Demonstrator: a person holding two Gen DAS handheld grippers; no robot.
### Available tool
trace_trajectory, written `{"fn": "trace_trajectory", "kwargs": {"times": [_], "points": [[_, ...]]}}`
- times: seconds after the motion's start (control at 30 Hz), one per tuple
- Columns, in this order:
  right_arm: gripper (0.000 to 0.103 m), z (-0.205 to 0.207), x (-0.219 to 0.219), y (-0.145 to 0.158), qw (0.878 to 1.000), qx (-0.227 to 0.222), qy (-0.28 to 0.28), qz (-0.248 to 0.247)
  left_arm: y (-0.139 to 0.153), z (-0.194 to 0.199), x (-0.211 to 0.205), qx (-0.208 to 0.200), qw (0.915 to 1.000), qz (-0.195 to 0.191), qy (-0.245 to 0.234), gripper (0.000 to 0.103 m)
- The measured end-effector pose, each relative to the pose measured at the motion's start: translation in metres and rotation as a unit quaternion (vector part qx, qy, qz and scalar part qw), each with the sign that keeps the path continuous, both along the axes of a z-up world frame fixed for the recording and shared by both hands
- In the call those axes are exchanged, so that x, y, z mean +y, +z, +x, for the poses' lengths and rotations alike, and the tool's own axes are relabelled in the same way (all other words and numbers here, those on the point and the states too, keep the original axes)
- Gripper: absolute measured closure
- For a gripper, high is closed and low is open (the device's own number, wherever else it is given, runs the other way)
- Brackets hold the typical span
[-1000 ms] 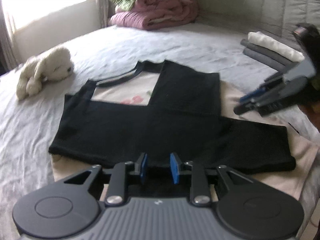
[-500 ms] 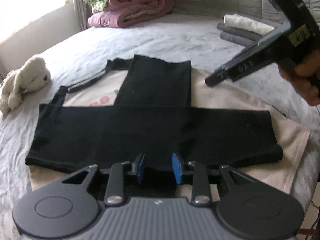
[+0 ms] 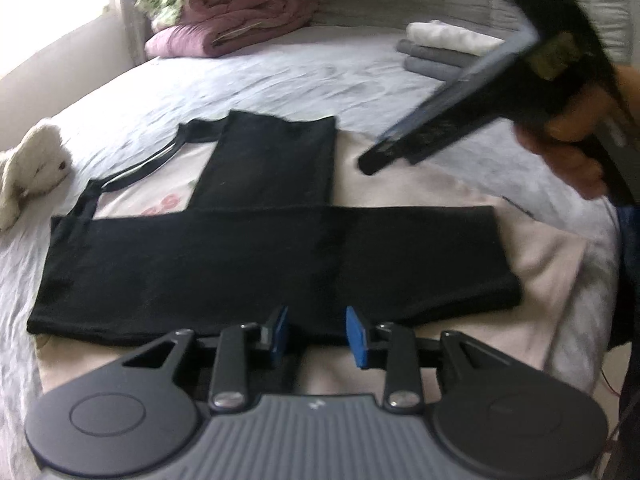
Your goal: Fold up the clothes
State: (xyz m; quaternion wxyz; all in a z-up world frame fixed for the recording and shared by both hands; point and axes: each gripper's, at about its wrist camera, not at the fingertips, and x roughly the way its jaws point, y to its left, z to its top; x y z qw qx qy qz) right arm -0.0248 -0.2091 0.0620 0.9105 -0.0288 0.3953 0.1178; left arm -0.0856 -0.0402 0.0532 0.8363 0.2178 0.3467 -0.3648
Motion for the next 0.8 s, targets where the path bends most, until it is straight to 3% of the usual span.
{"fn": "trace_trajectory", "kwargs": {"times": [0.1,0.33,0.47,0.67,0.8], "points": [[0.065,-0.001,0.000,0.000,1.000,-0.001,0.001,-0.001,0.002,-0.016,-0.011,-0.005,0.9994,-0.005,-0.034,0.064],[0.064,-0.002,0.001,0.000,1.000,0.000,0.005,0.001,-0.004,-0.042,-0.029,0.005,0.9956,-0.007,-0.093,0.064],[0.064,-0.002,0.000,0.001,1.000,-0.001,0.003,0.002,0.003,-0.039,-0.024,0.017,0.9951,-0.028,-0.093,0.064],[0.064,0.000,-0.001,0.002,1.000,-0.004,-0.005,0.007,0.014,-0.006,-0.017,0.032,0.9963,-0.078,-0.015,0.063],[0.064,0.000,0.000,-0.001,1.000,0.000,-0.003,0.007,0.005,-0.005,-0.032,0.031,0.9973,-0.063,-0.018,0.063]]}}
